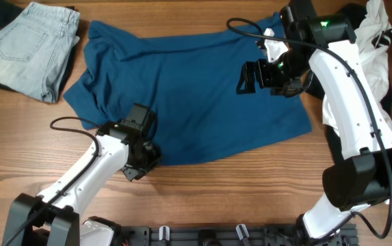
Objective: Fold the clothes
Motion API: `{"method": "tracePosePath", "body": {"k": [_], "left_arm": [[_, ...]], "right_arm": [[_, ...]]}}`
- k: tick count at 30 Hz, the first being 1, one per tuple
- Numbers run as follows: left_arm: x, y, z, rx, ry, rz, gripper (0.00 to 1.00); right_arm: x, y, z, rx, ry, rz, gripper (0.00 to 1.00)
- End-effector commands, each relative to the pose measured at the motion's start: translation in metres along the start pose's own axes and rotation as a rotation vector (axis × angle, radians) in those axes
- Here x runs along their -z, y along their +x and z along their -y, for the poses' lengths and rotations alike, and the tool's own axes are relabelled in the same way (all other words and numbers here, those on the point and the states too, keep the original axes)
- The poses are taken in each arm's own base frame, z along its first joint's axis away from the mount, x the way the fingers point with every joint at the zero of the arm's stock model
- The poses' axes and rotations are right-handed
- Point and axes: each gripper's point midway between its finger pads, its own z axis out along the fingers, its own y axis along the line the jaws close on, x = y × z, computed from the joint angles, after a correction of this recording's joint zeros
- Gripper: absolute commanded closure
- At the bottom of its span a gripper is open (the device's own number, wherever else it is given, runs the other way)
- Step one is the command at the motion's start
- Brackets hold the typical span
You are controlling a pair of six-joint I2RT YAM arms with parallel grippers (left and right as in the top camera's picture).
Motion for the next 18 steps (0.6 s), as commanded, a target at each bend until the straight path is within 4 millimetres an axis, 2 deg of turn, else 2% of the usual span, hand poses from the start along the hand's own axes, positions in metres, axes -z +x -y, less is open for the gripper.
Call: {"method": "tracePosePath", "body": {"k": [1,10,18], "left_arm": [[-0.003,-0.002,-0.002,0.009,-0.012,0.013,0.96],[0.000,-0.002,0.003,0.005,0.008,0.012,0.96],[0.031,0.012,0.012,-0.047,0.076,0.029,0.96]], "right_arm": [[0.008,0.003,-0.007,0.035,-0.018,0.020,0.00],[0.008,0.003,-0.007,0.034,-0.018,0.021,0.00],[0.008,0.002,-0.007,0.036,-0.018,0.023,0.00]]}}
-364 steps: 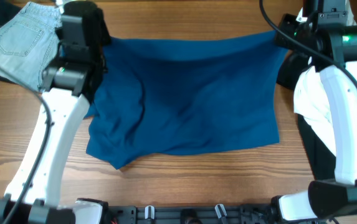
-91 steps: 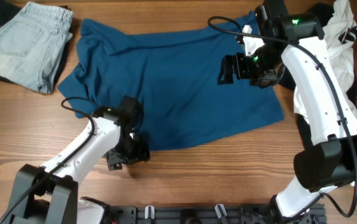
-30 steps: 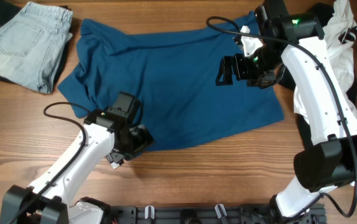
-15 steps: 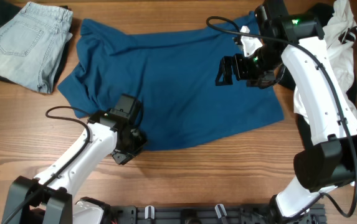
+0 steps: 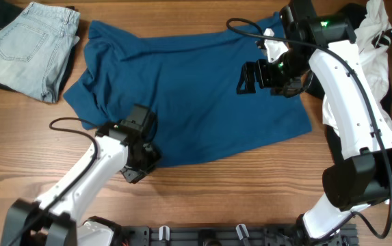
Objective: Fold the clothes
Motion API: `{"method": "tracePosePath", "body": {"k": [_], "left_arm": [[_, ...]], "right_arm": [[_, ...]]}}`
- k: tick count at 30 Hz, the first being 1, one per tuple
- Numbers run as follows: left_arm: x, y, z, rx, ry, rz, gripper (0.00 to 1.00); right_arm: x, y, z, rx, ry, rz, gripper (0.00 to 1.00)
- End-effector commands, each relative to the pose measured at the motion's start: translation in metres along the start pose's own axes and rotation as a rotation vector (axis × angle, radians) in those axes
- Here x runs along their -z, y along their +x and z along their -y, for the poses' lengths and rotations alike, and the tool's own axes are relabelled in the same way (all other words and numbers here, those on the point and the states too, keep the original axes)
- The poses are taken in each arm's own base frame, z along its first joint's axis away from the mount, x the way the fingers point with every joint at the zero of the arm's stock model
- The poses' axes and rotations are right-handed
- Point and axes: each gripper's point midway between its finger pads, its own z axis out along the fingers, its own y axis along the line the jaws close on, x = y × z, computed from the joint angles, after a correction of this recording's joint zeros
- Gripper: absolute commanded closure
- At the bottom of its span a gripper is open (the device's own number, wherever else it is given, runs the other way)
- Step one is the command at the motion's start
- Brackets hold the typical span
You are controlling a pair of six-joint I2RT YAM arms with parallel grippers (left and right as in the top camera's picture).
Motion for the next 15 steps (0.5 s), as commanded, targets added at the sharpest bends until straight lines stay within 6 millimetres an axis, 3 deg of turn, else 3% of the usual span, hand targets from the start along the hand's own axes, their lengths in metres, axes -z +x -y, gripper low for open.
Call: {"method": "tracePosePath", "body": {"k": [1,8,15], "left_arm": [[0.032,0.008,0.014,-0.060,0.098,0.073,0.96],[0.055,0.036,0.004,-0.125,0.139,0.092,0.96],[0.056,0.075,-0.032,-0.135,0.021,-0.029,0.96]], "right_arm": [[0.008,0.002,-0.007,0.031,-0.018,0.025,0.00],[0.008,0.000,-0.007,0.034,-0.018,0.031,0.00],[0.008,0.000,-0.007,0.033,-0.018,0.031,0.00]]}}
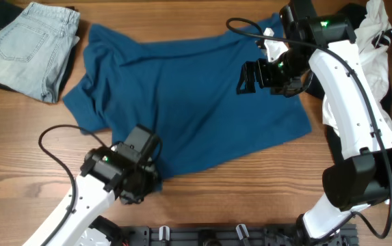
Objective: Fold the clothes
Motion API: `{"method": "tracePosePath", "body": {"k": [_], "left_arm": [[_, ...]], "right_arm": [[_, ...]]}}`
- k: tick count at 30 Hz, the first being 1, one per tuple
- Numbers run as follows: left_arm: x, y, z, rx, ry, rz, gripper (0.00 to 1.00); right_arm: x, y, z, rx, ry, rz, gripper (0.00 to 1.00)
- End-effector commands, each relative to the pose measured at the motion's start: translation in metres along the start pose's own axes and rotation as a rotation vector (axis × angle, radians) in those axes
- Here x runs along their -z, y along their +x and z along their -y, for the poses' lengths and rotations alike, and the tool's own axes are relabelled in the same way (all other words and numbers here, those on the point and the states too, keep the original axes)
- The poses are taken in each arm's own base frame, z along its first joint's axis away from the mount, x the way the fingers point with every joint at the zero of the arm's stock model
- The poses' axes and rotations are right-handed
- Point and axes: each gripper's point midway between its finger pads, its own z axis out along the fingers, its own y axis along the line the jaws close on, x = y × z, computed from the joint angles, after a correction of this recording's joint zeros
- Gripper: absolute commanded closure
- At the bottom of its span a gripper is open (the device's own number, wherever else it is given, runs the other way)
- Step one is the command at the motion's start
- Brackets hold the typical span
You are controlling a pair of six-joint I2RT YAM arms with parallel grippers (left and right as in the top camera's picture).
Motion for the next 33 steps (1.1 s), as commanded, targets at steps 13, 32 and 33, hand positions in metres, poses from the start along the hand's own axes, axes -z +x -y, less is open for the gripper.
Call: {"method": "tracePosePath", "body": {"k": [13,32,33], "left_arm": [[0.005,0.026,-0.015,0.016,-0.066,-0.085,0.01],[-0.003,-0.017,0.043,-0.020,0.116,0.078,0.71],[-0.004,-0.017,0.043,-0.023,0.109,0.074,0.77]], "right_arm": [[0.009,-0.001,0.003,-0.035,0.003,0.032,0.00],[-0.057,0.081,0.078,-0.436,-0.086,-0.303,0.08],[-0.060,0.086,0.078,-0.442,-0.088,-0.322,0.11]]}}
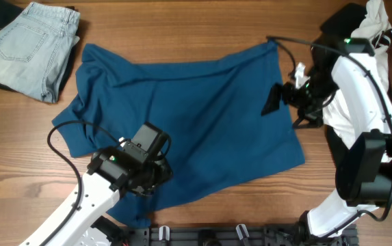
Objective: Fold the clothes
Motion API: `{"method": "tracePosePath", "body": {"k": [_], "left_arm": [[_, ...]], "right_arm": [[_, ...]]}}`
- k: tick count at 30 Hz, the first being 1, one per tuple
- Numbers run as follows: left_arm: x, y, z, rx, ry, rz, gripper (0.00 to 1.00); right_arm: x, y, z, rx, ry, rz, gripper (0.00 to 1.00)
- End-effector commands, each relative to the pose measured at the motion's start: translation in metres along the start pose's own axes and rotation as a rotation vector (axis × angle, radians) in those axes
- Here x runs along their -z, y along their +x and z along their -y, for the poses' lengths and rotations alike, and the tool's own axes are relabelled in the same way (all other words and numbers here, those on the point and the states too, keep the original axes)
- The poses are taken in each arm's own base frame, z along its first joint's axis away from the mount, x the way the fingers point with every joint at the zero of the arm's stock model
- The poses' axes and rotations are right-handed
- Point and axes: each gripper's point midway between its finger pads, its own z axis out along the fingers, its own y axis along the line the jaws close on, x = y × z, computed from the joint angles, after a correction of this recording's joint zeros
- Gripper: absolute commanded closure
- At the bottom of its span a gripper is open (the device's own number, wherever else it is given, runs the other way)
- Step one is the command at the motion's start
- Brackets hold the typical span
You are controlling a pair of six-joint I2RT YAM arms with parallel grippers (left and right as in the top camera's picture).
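A blue shirt lies spread over the middle of the wooden table, its front hem drawn toward the near left. My left gripper sits at that hem, with the cloth bunched under it; it looks shut on the fabric, though the wrist hides its fingers. My right gripper hovers at the shirt's right edge, fingers pointing left. Its jaws show only as one dark shape, so their state is unclear.
Folded light-blue jeans lie on a dark garment at the far left corner. A heap of white and black clothes sits at the far right, behind the right arm. The table's near edge carries a black rail.
My left gripper has moved slightly right and nearer the front edge, and the blue shirt has shifted with it toward the front left. The right gripper moved from over the shirt to its right edge.
At first my left gripper rested at the shirt's front hem while the right hovered over the shirt's far right part. The left then sat lower with the hem following. Now the whole shirt lies further toward the front and the right gripper is off to its side.
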Motion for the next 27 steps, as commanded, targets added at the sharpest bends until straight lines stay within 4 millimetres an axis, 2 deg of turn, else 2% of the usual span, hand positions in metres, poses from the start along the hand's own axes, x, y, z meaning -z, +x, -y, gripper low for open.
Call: {"method": "tracePosePath", "body": {"k": [1,3,4,5,6,8,10,13,15,17,19,20,22,25,27], "left_arm": [[-0.002,-0.004,0.001,-0.007,-0.023,0.011,0.84],[-0.005,-0.003,0.001,-0.005,-0.032,0.000,0.87],[-0.005,-0.003,0.001,-0.005,-0.033,-0.003,0.82],[-0.005,-0.003,0.001,-0.005,-0.032,0.000,0.82],[-0.005,-0.005,0.002,-0.008,-0.029,0.006,0.80],[-0.005,-0.013,0.008,-0.019,-0.010,0.045,0.66],[-0.006,-0.025,0.014,-0.030,0.002,0.108,0.73],[-0.013,-0.044,0.033,-0.078,0.044,0.169,0.71],[-0.021,-0.054,0.041,-0.097,0.057,0.180,0.61],[-0.034,-0.067,0.050,-0.124,0.063,0.201,0.56],[-0.048,-0.081,0.056,-0.102,0.069,0.211,0.57],[-0.060,-0.090,0.054,-0.079,0.055,0.209,0.61],[-0.079,-0.098,0.053,-0.040,0.060,0.161,0.64],[-0.102,-0.109,0.041,0.023,0.040,0.111,0.69],[-0.111,-0.111,0.035,0.053,0.033,0.081,0.72]], "right_arm": [[-0.021,0.016,0.004,-0.029,-0.024,-0.092,0.14],[-0.028,0.022,0.008,-0.031,-0.023,-0.119,0.22],[-0.030,0.024,0.008,-0.027,-0.028,-0.125,0.25],[-0.032,0.024,0.006,-0.015,-0.043,-0.129,0.36],[-0.032,0.025,0.005,-0.012,-0.051,-0.132,0.41],[-0.032,0.024,0.002,0.008,-0.069,-0.127,0.42],[-0.033,0.023,0.002,0.010,-0.069,-0.122,0.45],[-0.033,0.022,0.002,0.014,-0.069,-0.120,0.41],[-0.033,0.022,0.002,0.020,-0.073,-0.120,0.39],[-0.032,0.023,-0.003,0.046,-0.100,-0.121,0.38],[-0.032,0.023,-0.006,0.069,-0.122,-0.121,0.38],[-0.031,0.023,-0.007,0.081,-0.129,-0.120,0.36],[-0.031,0.023,-0.008,0.109,-0.130,-0.113,0.35],[-0.028,0.022,-0.008,0.120,-0.124,-0.094,0.34],[-0.025,0.022,-0.009,0.130,-0.124,-0.080,0.34]]}}
